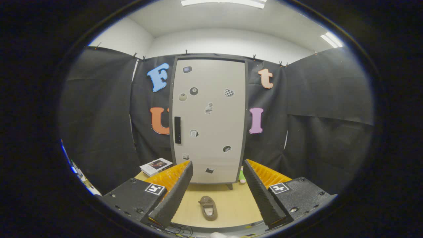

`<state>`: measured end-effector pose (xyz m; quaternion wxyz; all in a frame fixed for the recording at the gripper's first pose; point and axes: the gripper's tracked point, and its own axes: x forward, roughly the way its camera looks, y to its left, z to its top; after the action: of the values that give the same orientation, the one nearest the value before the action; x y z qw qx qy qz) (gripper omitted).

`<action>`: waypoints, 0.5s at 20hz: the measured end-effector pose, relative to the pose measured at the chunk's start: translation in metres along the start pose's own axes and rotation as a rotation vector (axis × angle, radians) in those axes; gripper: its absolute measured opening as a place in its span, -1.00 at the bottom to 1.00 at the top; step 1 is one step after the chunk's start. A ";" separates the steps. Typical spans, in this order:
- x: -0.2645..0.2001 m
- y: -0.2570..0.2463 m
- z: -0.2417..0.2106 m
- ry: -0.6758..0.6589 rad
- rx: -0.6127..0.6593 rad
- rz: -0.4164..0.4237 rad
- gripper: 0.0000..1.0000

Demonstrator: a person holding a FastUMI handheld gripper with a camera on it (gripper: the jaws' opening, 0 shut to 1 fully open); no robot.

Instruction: Open the shoe cabinet door, grab the shoes and put them into the shoe cabinet, then close the shoe cabinet door.

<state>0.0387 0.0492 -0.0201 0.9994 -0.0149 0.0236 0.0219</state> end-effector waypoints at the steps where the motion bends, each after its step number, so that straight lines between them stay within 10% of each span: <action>1: 0.008 0.007 -0.004 0.009 -0.008 0.012 0.99; 10: 0.131 0.062 -0.009 0.026 0.005 0.141 0.99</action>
<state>0.1659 0.1161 -0.0370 0.9950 -0.0108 0.0378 0.0920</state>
